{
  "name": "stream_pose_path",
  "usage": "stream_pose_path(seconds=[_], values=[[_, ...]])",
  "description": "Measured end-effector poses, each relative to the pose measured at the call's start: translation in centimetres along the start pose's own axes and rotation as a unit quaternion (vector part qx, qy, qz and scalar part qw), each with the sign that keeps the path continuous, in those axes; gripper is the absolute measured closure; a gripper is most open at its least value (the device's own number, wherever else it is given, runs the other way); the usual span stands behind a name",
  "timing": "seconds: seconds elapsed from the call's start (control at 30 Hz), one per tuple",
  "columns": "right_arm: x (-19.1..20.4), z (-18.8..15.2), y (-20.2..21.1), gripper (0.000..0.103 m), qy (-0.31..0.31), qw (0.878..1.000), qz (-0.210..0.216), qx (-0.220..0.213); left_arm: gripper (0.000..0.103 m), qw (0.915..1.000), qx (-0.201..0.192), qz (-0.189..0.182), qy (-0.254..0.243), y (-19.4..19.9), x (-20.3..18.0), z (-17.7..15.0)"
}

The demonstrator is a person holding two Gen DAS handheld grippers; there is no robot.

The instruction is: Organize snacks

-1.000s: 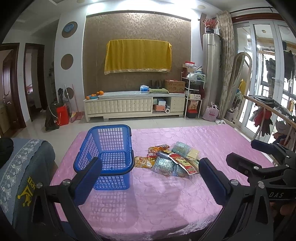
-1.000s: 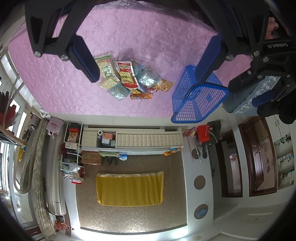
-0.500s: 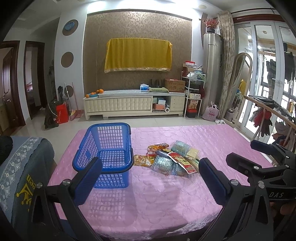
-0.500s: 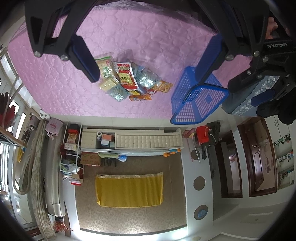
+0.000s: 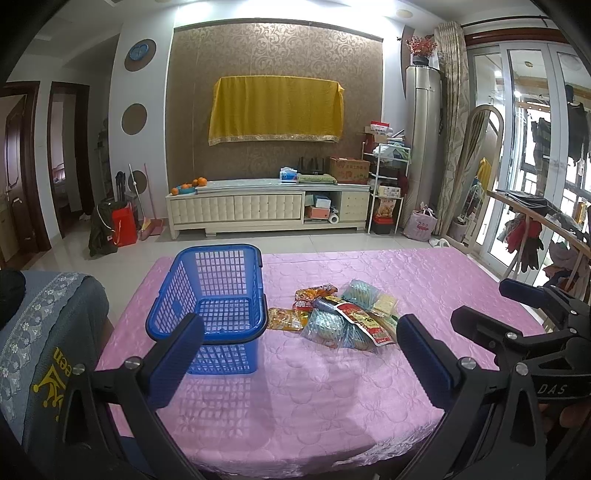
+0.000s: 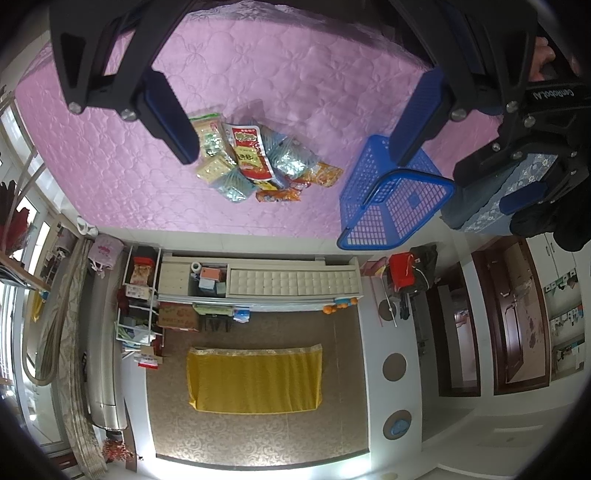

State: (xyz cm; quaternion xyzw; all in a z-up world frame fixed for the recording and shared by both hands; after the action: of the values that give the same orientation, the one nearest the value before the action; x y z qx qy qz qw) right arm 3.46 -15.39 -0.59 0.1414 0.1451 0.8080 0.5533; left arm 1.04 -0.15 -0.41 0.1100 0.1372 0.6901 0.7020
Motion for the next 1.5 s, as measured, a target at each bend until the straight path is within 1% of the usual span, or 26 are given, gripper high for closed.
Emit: stream_pose_path(seconds=[0.6,0.8,0.9,1.03,1.07,1.13,1.3,1.43,1.5], values=[[0.3,-0.2,0.1,0.0,0.001,1.0,0.007,0.004,0.0,1.0,0.003,0.002,-0.001,0.1,0.1,0.0],[-0.3,0.5,-0.3,0.0,0.001,1.0,0.007,0.002,0.0,1.0,0.007,-0.001,-0.004,-0.9,-0.5,0.8],[-1.0,1.2,-0.7,0.0,-0.001,1.0,0.006,0.002,0.0,0.9999,0.013,-0.004,-0.007,-2.1,-1.0,1.7],[-2.4,2.3,-1.7,0.0,0.005,1.0,-0.008,-0.006,0.0,0.9996,0.018,-0.01,-0.019,-4.0,-2.1,3.0],[-2.9,2.6,-2.1,0.0,0.003,1.0,-0.003,-0.005,0.0,0.9995,0.021,-0.012,-0.02,-4.6,-2.3,3.3],[-3.9,3.2,-2.8,0.0,-0.001,1.0,0.003,-0.001,0.0,0.9992,0.029,-0.02,-0.019,-6.0,-2.8,4.1],[-6.7,4.6,-4.8,0.0,-0.003,1.0,-0.013,0.005,0.0,0.9984,0.038,-0.04,-0.016,-9.3,-3.8,5.7],[-9.0,5.0,-7.5,0.0,-0.003,0.999,-0.019,0.025,0.0,0.9971,0.059,-0.046,-0.011,-12.7,-4.4,6.2],[-10.2,4.7,-9.2,0.0,-0.005,0.999,-0.02,0.042,0.0,0.9961,0.073,-0.047,-0.008,-14.5,-4.7,6.0]])
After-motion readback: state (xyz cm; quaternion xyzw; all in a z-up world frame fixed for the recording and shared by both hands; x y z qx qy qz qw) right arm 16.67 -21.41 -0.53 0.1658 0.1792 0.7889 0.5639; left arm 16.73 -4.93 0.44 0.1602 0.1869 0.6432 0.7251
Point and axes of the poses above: each gripper's, at about its wrist camera, not at the fingertips, and y roughly against the way its jaws point, x to its left, z to its top, the point moved 1 cm from there along -y, roughly the way its jaws point, and after that the axes turned 7 degrees about -x, right-handed, at the moved point
